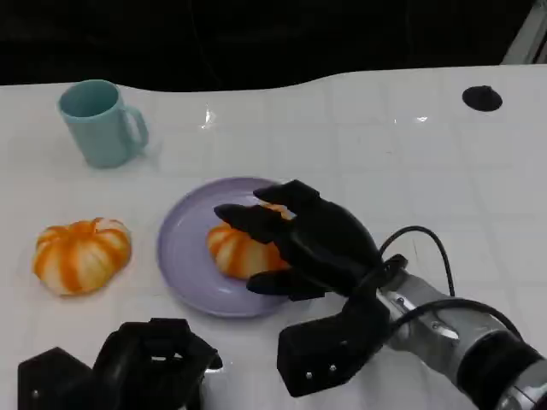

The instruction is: Grasp the bread from the table and place it into the plate.

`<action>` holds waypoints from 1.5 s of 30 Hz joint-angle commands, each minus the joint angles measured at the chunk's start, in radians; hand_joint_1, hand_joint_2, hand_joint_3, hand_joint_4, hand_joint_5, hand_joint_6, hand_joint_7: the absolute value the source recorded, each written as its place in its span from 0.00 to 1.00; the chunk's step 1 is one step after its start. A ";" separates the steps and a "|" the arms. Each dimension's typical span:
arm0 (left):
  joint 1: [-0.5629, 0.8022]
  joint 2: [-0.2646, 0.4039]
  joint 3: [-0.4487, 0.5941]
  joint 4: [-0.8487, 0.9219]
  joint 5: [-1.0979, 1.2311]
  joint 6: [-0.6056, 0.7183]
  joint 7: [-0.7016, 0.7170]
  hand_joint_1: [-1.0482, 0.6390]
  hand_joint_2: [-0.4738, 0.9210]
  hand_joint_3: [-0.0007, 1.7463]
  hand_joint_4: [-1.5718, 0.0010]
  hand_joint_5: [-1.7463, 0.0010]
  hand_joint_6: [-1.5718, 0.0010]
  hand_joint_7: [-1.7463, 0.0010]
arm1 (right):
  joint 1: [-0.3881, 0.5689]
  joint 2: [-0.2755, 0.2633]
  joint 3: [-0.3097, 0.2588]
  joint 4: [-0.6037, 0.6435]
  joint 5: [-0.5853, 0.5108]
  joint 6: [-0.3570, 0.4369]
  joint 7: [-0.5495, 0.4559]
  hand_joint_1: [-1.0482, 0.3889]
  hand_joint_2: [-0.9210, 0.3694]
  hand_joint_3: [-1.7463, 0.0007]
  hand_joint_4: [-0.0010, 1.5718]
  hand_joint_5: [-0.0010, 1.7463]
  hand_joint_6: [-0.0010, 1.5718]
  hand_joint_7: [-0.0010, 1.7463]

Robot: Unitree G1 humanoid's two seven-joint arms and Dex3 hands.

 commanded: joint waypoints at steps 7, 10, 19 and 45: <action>0.002 0.013 -0.001 -0.001 0.003 -0.010 0.012 0.00 0.81 0.22 0.00 0.30 0.07 0.61 | 0.200 -0.086 -0.147 -0.171 0.194 -0.203 0.019 0.38 0.00 0.88 0.26 0.44 0.42 0.09; 0.002 0.013 -0.005 -0.002 0.006 -0.012 0.013 0.00 0.82 0.22 0.00 0.30 0.07 0.61 | 0.263 -0.103 -0.187 -0.221 0.255 -0.255 0.058 0.41 0.00 0.86 0.34 0.50 0.48 0.11; 0.005 0.008 -0.007 -0.006 -0.002 -0.011 0.012 0.00 0.81 0.22 0.00 0.30 0.07 0.61 | 0.434 -0.148 -0.284 -0.305 0.438 -0.372 0.228 0.48 0.00 0.84 0.40 0.76 0.53 0.24; 0.008 0.014 0.004 0.008 -0.022 -0.011 0.002 0.00 0.81 0.22 0.00 0.30 0.06 0.63 | 0.841 -0.128 -0.467 -0.679 0.833 -0.110 0.663 0.49 0.00 0.76 0.44 0.96 0.43 0.74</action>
